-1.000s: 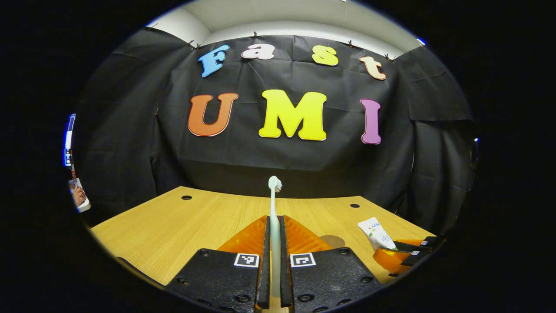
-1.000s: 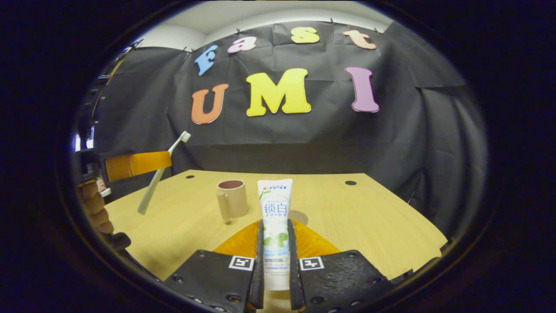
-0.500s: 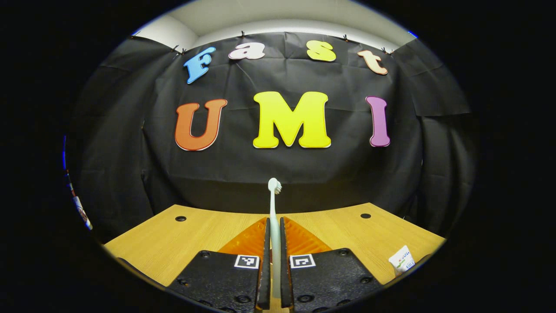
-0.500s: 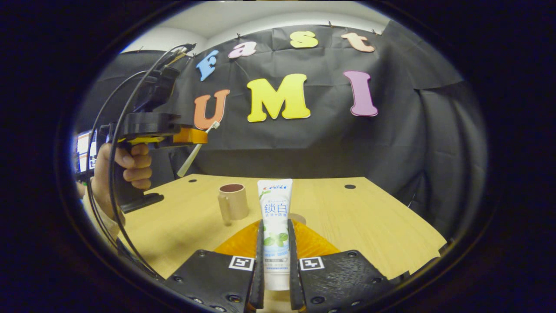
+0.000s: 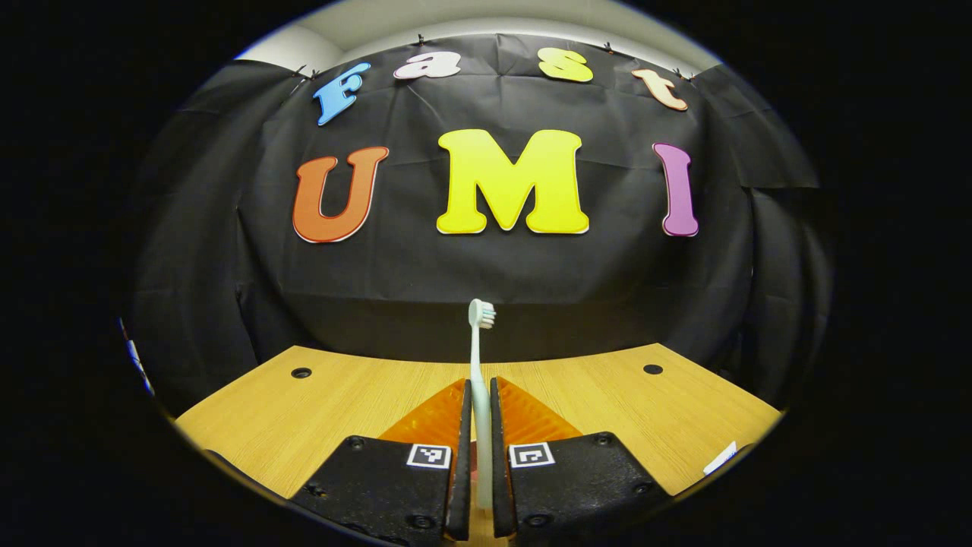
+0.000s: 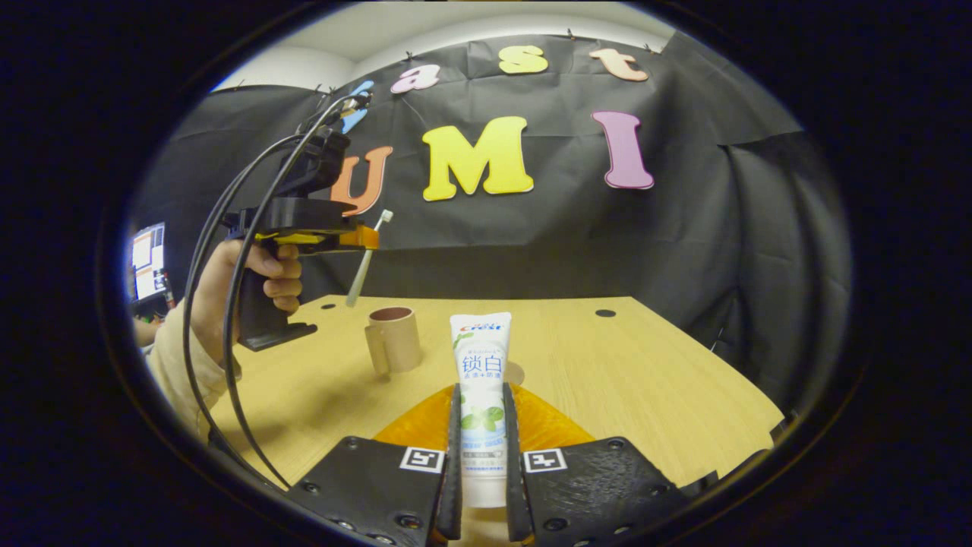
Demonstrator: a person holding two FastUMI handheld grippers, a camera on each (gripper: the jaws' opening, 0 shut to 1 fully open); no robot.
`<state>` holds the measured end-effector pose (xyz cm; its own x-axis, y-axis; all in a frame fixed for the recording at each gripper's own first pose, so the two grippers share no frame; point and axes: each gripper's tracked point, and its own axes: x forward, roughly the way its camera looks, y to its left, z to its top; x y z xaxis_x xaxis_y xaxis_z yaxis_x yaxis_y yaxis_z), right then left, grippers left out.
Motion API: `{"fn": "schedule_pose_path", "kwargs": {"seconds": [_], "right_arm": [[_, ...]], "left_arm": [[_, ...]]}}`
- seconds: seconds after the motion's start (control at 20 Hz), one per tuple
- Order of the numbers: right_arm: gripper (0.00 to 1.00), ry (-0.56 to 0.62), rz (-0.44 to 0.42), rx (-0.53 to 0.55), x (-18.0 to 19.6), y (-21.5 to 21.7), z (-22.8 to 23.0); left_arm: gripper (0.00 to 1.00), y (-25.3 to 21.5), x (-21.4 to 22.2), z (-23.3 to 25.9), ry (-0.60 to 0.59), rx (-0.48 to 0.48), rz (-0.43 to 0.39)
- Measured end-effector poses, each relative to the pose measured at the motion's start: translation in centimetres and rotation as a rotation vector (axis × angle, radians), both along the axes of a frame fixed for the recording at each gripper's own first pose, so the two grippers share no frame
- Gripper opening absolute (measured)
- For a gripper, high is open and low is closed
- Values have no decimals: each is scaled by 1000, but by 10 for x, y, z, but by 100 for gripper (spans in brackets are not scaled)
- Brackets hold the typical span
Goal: Put the toothbrush and toothpaste on the desktop into the cup, then pick up the cup and place it on the coaster on the desktop.
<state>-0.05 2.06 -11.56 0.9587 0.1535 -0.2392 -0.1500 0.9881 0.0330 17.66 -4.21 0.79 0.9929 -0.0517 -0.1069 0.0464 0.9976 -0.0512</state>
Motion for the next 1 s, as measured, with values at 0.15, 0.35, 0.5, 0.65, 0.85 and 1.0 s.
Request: {"fn": "schedule_pose_path", "kwargs": {"seconds": [0.15,0.35,0.5,0.65,0.85,1.0], "right_arm": [[24,1,1,0,2,1,-1],[23,13,12,4,0,6,-4],[24,7,13,-7,0,7,-2],[24,9,18,-10,0,8,-4],[24,25,17,-9,2,9,-11],[24,34,19,-17,4,11,-14]], "left_arm": [[15,3,-2,10,-29,13,2],[28,5,-3,8,-28,24,0],[33,6,-3,-2,7,10,-3],[51,12,0,-4,12,10,3],[55,26,2,-12,24,24,22],[61,47,8,-17,26,31,49]]}}
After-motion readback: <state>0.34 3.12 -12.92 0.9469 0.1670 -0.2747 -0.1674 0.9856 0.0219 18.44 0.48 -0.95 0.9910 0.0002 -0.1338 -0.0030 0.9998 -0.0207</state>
